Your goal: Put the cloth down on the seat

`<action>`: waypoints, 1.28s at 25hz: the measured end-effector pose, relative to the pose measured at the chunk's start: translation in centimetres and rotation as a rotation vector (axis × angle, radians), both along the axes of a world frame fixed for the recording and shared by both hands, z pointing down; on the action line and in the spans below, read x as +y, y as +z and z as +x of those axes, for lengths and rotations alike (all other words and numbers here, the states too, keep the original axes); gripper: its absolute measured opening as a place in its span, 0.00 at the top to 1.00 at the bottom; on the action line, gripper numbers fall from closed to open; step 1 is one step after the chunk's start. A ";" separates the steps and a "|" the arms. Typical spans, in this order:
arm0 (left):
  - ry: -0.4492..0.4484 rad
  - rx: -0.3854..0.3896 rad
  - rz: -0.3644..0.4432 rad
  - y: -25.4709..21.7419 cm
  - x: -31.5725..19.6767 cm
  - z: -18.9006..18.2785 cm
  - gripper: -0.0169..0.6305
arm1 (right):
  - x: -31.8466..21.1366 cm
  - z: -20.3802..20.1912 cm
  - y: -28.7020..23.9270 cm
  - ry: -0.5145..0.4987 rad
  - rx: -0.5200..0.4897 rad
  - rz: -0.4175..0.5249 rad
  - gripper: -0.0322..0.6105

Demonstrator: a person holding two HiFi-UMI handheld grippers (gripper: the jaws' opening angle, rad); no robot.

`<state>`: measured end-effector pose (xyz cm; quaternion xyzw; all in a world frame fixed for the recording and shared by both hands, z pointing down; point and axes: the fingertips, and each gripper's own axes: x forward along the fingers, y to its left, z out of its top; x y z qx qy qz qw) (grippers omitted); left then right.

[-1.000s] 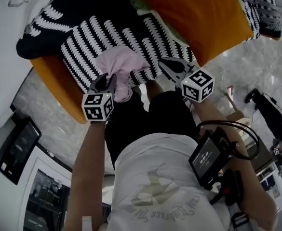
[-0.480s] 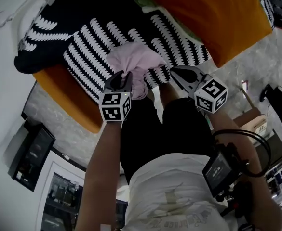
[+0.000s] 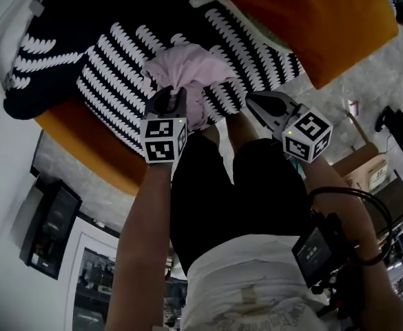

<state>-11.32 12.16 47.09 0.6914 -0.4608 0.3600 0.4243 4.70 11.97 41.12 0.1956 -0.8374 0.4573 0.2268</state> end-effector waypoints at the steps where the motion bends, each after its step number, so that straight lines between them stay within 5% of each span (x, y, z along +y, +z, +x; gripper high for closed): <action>1: -0.003 -0.001 0.004 0.3 -0.2 0.0 0.81 | 0.2 0.2 0.2 0.002 0.000 -0.002 0.93; 22: 0.148 -0.132 0.182 1.0 -5.1 4.2 0.82 | 1.4 3.2 1.7 0.010 0.015 -0.006 0.93; 32: 0.215 -0.124 0.107 4.2 -2.4 6.1 0.79 | 1.3 5.8 2.6 0.018 0.051 -0.001 0.93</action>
